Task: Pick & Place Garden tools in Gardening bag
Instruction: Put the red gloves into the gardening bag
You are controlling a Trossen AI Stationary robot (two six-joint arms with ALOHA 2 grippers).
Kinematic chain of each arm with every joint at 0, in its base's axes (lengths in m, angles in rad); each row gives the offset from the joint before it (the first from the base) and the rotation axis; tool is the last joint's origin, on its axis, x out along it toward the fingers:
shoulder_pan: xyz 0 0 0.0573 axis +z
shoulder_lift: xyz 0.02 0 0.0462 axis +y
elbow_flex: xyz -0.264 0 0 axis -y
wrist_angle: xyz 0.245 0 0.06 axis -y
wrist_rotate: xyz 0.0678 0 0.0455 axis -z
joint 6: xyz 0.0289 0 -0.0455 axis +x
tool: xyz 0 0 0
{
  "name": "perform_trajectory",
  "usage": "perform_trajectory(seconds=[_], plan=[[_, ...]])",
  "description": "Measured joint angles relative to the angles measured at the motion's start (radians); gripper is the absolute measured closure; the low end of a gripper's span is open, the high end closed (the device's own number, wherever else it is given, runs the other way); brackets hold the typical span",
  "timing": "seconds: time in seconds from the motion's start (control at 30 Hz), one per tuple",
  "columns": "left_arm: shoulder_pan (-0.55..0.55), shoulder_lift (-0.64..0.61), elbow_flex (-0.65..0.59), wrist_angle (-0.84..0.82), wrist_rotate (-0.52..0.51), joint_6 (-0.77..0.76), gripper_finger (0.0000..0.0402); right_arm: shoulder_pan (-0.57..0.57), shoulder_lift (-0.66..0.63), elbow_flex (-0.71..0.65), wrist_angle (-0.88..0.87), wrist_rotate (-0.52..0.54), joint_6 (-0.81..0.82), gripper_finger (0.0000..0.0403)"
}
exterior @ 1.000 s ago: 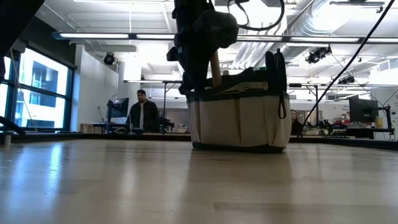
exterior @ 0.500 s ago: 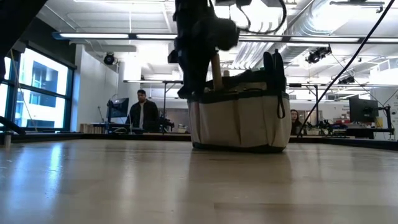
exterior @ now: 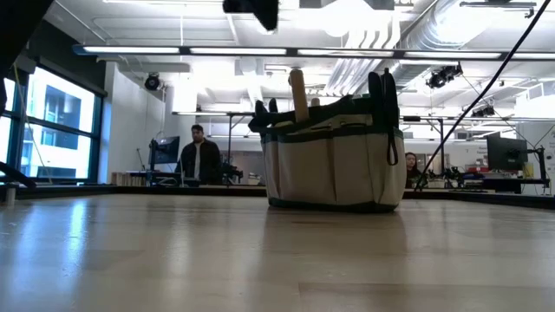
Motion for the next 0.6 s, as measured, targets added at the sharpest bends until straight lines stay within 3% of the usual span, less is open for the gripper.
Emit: perform_trajectory(seconds=[0.1, 0.2, 0.37, 0.5, 0.6], plan=[[-0.013, -0.062, -0.007, -0.013, -0.013, 0.011, 0.0394, -0.051, -0.023, 0.000, -0.005, 0.178, -0.094, 0.0149], [-0.032, -0.120, -0.008, -0.021, -0.103, 0.044, 0.0394, -0.120, -0.086, 0.000, -0.010, 0.330, -0.199, 0.0149], [-0.074, -0.193, -0.007, -0.020, -0.260, 0.166, 0.0394, -0.215, -0.236, 0.000, 0.042, 0.473, -0.437, 0.0149], [-0.083, -0.230, -0.008, -0.020, -0.281, 0.268, 0.0394, -0.290, -0.383, 0.000, 0.166, 0.509, -0.755, 0.0149], [-0.072, -0.254, -0.008, -0.020, -0.296, 0.351, 0.0394, -0.347, -0.491, 0.000, 0.285, 0.601, -0.894, 0.0149]])
